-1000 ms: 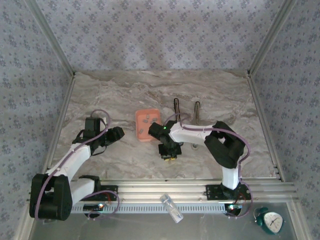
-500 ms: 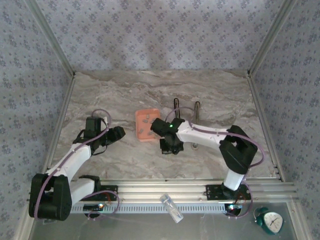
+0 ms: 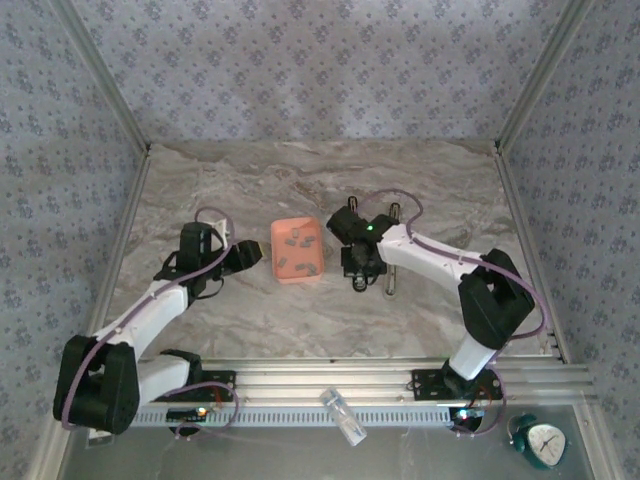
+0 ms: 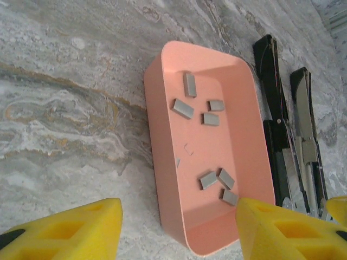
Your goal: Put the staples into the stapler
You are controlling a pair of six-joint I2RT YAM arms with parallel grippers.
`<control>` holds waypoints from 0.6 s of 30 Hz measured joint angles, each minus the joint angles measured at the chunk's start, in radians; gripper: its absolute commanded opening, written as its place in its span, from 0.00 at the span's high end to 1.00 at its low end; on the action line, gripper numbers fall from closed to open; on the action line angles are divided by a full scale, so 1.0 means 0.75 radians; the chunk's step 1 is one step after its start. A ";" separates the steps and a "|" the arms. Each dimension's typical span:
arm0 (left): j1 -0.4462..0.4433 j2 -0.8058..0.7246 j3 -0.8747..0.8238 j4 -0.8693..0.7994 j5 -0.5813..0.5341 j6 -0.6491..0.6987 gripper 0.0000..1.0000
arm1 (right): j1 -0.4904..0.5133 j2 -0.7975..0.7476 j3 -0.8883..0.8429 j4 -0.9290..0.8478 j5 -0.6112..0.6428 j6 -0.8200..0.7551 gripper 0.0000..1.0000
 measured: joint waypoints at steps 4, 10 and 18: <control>-0.007 0.030 0.018 0.013 -0.020 0.000 0.42 | -0.023 0.000 0.000 0.032 0.005 -0.045 0.87; -0.018 0.045 0.031 0.015 -0.029 0.001 0.43 | -0.029 0.001 -0.001 0.063 0.009 -0.070 0.87; -0.018 0.046 0.038 0.016 -0.035 0.001 0.43 | -0.029 0.026 -0.006 0.101 0.013 -0.074 0.87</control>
